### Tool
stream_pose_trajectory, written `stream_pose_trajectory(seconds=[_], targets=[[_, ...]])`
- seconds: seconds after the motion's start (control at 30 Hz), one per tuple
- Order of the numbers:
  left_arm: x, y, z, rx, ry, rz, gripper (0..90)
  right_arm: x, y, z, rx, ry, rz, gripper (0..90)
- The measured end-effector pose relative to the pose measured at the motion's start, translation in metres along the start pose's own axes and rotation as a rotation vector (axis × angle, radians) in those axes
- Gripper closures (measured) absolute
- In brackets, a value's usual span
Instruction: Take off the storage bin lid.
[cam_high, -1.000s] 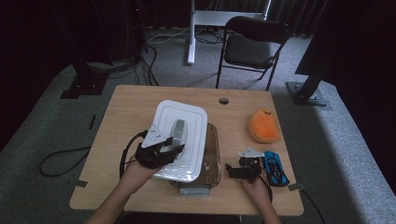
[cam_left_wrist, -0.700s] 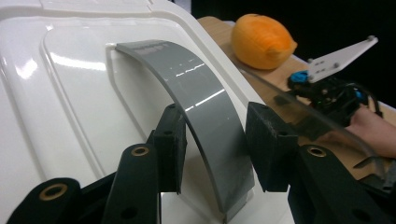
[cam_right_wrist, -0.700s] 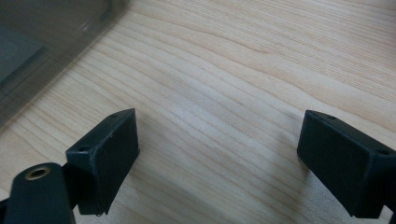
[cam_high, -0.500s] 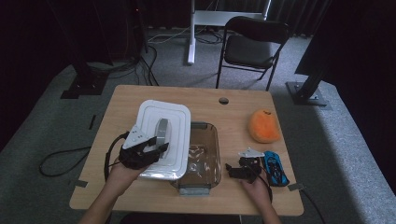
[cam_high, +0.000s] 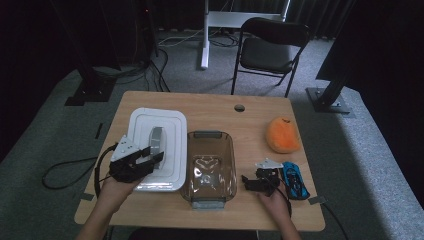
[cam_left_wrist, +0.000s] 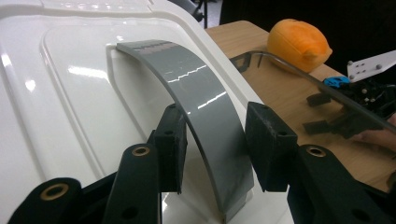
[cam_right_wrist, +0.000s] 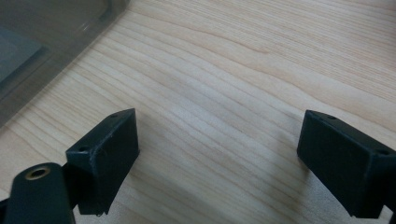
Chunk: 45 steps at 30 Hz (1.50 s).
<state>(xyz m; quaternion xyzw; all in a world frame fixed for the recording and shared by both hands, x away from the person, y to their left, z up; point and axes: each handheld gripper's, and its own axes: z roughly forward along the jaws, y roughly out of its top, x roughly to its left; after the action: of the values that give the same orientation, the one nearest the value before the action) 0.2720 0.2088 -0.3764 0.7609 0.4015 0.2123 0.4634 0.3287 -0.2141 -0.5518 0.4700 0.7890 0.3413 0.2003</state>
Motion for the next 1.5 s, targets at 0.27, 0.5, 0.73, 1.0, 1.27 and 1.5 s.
stream_pose_trajectory(seconds=[0.27, 0.5, 0.73, 1.0, 1.27, 1.5], targets=[[0.014, -0.012, -0.003, -0.002, 0.023, -0.031, 60.1, 0.000, 0.000, 0.000, 0.000, -0.001, 0.000, 11.8], [0.024, -0.025, 0.001, 0.014, 0.013, -0.067, 61.3, 0.000, 0.000, 0.000, 0.000, -0.002, 0.000, 11.8], [0.030, -0.038, 0.010, 0.017, -0.013, -0.105, 61.7, 0.000, 0.000, 0.000, 0.000, -0.002, 0.000, 11.8], [0.033, -0.057, 0.028, 0.053, -0.018, -0.129, 62.2, 0.000, 0.000, 0.000, 0.000, -0.002, 0.000, 11.9], [0.035, -0.078, 0.050, 0.086, -0.020, -0.149, 62.7, 0.000, 0.000, 0.000, 0.000, -0.002, 0.000, 11.8], [0.039, -0.093, 0.066, 0.119, -0.024, -0.183, 62.7, 0.000, 0.000, 0.000, 0.000, -0.002, 0.000, 11.9]])
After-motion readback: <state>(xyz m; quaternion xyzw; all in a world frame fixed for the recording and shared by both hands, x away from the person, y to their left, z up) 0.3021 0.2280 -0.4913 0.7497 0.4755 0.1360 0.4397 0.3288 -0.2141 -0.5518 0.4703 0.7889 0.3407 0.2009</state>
